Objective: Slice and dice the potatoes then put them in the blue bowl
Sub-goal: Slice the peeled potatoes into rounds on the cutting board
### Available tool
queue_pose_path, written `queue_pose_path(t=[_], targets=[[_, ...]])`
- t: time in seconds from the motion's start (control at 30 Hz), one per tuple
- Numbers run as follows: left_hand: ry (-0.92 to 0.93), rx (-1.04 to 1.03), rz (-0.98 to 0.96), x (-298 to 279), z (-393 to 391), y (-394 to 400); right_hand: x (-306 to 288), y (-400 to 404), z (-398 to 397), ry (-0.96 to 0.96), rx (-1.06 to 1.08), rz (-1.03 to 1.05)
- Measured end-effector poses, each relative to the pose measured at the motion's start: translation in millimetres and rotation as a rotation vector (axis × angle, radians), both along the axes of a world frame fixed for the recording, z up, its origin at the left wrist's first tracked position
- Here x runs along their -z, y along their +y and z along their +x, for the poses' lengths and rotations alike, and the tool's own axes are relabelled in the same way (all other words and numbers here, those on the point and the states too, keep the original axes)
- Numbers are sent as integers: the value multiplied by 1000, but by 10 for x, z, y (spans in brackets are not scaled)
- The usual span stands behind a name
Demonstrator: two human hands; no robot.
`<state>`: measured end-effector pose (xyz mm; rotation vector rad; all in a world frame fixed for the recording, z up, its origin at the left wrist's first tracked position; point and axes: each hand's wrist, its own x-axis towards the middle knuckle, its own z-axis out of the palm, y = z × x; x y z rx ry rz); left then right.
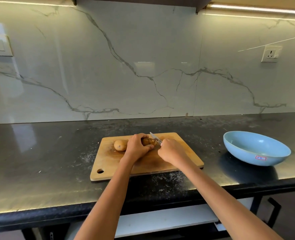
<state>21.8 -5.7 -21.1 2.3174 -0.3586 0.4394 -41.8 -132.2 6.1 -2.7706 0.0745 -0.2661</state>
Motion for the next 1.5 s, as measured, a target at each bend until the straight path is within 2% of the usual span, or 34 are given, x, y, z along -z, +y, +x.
queue_pose_path(t=[0.23,0.47,0.83,1.1,1.37,1.5], targets=[[-15,19,-1,4,-11,-14,-130,99,166,158,-8,59],[-10,19,-26,8,5,-26,26,66,87,86,20,-67],[32,-44,-43,23,6,3,18,15,-139,97,-51,-209],[92,-9,-55,-29,-23,48,-158,-300,-107,99,47,-67],[81,-19,-38,-20,-53,25,-226,-135,-71,108,-11,15],[57,-13,-64,-20,-71,22,-188,-17,-63,104,-28,-12]])
